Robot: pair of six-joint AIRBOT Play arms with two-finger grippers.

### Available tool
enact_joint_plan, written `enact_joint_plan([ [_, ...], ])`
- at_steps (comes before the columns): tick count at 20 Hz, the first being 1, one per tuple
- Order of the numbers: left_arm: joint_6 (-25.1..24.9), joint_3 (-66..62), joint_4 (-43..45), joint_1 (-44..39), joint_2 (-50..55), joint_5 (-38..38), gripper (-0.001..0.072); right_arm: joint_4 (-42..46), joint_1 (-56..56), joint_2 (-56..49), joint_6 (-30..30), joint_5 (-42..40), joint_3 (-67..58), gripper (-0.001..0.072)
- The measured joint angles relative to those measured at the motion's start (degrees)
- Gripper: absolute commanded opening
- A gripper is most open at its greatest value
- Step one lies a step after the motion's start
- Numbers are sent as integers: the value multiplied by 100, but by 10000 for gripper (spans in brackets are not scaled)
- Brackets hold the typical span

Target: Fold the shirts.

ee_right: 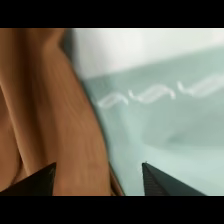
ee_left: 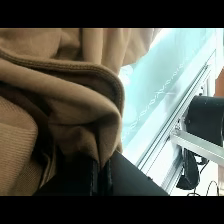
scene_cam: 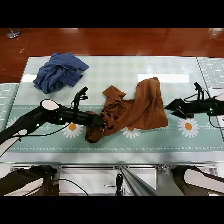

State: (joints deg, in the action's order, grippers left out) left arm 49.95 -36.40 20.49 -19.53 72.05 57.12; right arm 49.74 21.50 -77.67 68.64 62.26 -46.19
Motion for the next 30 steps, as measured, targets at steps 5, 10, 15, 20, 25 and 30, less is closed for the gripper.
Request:
enact_joint_plan([
  [5, 17, -22, -13, 0, 4, -13, 42, -24, -474, -787, 214, 24, -850, 621],
  [10, 20, -22, -15, 55, 4, -17, 42, -114, -925, -1158, 302, 129, -1110, 470],
  [15, 17, -22, -74, 334, -2, -170, 42, -90, -1071, -1241, 330, 153, -1156, 26],
  [20, 22, -437, -310, 992, -114, 42, 42, -111, -1075, -1023, 254, 400, -1547, 26],
  [25, 59, -2135, -970, 2024, -542, 328, 42, -155, -1016, -258, 382, 802, -3298, 26],
  [30, 289, -4404, -1130, 2944, -977, 435, 41, -157, -992, 957, 470, 999, -5200, 26],
])
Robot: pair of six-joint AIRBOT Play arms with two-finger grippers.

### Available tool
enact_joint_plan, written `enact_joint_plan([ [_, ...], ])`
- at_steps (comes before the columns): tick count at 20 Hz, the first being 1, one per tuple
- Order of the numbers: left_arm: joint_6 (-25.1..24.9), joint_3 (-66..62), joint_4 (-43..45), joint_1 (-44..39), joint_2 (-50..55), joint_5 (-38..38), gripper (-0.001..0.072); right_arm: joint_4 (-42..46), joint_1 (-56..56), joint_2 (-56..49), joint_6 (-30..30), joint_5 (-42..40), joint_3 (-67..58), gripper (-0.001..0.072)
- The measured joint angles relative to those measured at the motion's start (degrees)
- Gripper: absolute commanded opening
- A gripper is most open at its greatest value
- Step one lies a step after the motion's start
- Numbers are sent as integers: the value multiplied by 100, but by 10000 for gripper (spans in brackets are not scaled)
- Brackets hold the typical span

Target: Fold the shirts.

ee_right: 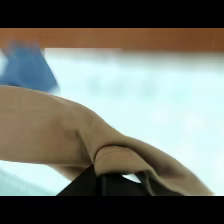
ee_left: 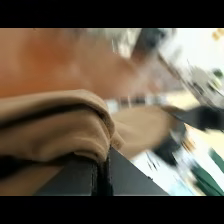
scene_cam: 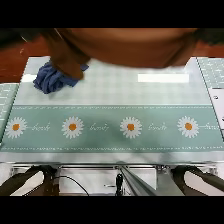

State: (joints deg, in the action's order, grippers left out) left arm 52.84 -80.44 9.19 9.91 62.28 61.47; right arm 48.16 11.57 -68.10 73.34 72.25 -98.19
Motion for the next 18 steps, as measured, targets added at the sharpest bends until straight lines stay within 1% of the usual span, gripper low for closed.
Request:
enact_joint_plan([
  [2, 199, -756, 284, 391, -254, 9, 41, 74, 7, 654, 11, 44, -372, 26],
  [4, 629, -1300, 870, 798, -621, 46, 41, 286, 11, 1331, 72, 149, -570, 26],
  [7, 1226, -1663, 1867, 1285, -1281, 256, 42, 793, 11, 2201, 223, 400, -702, 26],
  [9, 1523, -1768, 2555, 1478, -1711, 625, 41, 1143, 11, 2662, 348, 632, -739, 26],
  [11, 1742, -1803, 3217, 1580, -2081, 1054, 42, 1512, 13, 3010, 452, 942, -748, 26],
  [12, 1818, -1794, 3401, 1604, -2245, 1329, 42, 1547, 13, 3165, 479, 1080, -715, 26],
  [14, 1926, -1674, 3591, 1554, -2634, 1742, 42, 1620, 13, 3458, 584, 1357, -570, 26],
  [17, 1989, -1268, 3775, 1241, -3051, 2092, 42, 1685, 13, 3845, 695, 1626, -79, 26],
  [18, 2020, -1084, 3801, 1108, -3152, 2094, 42, 1652, 13, 3967, 728, 1683, 164, 26],
])
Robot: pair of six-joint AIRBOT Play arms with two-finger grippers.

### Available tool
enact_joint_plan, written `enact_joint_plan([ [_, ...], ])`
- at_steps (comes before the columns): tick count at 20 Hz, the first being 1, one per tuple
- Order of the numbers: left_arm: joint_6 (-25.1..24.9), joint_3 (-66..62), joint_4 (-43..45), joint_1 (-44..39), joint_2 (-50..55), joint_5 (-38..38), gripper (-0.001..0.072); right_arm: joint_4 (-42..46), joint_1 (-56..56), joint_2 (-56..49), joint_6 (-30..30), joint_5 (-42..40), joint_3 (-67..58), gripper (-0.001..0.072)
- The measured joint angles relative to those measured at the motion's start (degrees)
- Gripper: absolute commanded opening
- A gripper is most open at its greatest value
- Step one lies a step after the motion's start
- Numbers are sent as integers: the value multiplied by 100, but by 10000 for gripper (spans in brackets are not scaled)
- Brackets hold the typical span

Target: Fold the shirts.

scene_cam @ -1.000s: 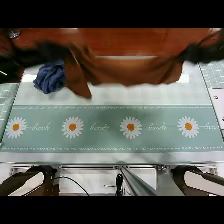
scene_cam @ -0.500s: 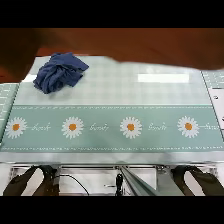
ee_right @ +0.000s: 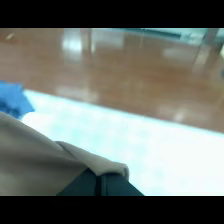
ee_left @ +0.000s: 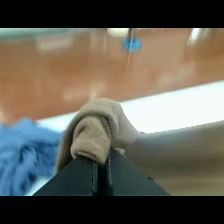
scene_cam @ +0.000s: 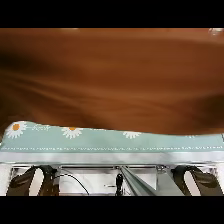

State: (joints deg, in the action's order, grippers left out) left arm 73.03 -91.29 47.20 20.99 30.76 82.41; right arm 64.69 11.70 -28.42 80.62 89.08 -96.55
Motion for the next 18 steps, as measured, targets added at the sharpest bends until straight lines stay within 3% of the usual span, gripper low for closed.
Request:
enact_joint_plan([
  [5, 50, 1484, 0, -551, -205, 170, 42, 31, 0, 369, 133, 90, 1471, 26],
  [9, 44, 3178, -127, -802, 72, 83, 42, 94, 0, 398, 153, -358, 2809, 26],
  [13, -109, 4199, -269, -1196, 1086, -621, 42, 396, 0, -260, 164, -1086, 3626, 27],
  [18, -402, 3950, -361, -1797, 3008, -1932, 42, 420, 0, -2022, 146, -2363, 3853, 27],
])
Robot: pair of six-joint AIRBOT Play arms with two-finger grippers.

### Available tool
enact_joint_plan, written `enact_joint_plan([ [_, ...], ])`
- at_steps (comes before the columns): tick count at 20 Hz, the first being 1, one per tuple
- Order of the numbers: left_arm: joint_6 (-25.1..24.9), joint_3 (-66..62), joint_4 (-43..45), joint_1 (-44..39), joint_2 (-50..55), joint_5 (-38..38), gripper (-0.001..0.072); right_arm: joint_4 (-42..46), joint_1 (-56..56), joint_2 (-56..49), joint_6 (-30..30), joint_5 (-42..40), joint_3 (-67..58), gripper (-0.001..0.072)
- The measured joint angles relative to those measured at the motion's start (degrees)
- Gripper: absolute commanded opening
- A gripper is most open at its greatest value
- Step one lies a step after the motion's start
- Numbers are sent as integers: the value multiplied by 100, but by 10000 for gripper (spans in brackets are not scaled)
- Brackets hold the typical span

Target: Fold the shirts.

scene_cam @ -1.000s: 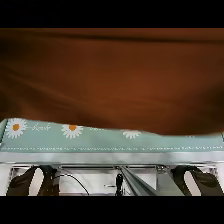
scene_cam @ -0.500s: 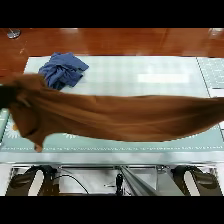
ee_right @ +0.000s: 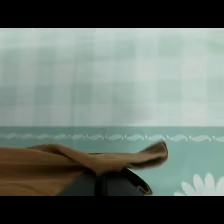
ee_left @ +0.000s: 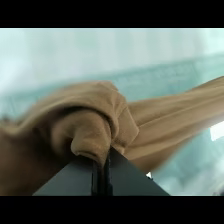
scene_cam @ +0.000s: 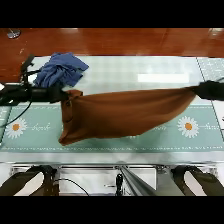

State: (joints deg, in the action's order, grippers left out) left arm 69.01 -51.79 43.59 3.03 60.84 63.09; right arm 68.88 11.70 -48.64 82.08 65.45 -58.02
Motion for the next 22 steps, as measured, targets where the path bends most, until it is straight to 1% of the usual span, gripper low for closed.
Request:
enact_joint_plan([
  [3, -57, -721, -85, -229, 1097, -496, 43, -380, 0, -1257, -42, -769, -210, 27],
  [4, -70, -997, -157, -286, 1436, -592, 64, -501, 0, -1648, -57, -940, -326, 36],
  [5, -74, -1237, -240, -326, 1716, -656, 229, -625, 0, -2020, -66, -1071, -455, 203],
  [6, -87, -1473, -321, -361, 1982, -699, 665, -765, 0, -2400, -68, -1187, -605, 579],
  [7, -90, -1670, -409, -380, 2186, -767, 707, -894, 0, -2747, -85, -1255, -767, 622],
  [10, -74, -2212, -376, -271, 2577, -492, 707, -1093, 85, -3451, -267, -1113, -1303, 621],
  [13, 96, -2618, 380, 240, 2695, 369, 706, -907, 501, -3696, -511, -459, -1720, 621],
  [15, 201, -2533, 837, 715, 2649, 1086, 706, -675, 979, -3713, -654, 144, -1703, 620],
  [16, 223, -2315, 979, 977, 2549, 1325, 706, -584, 1252, -3685, -706, 396, -1578, 620],
  [18, 164, -1602, 1176, 1440, 2256, 1504, 706, -649, 1856, -3528, -807, 662, -1032, 620],
  [20, -50, -695, 1211, 1790, 1930, 1458, 706, -935, 2304, -3316, -1021, 717, -306, 620],
  [22, -205, 203, 1147, 1998, 1674, 1263, 706, -1327, 2583, -3106, -1296, 562, 446, 620],
])
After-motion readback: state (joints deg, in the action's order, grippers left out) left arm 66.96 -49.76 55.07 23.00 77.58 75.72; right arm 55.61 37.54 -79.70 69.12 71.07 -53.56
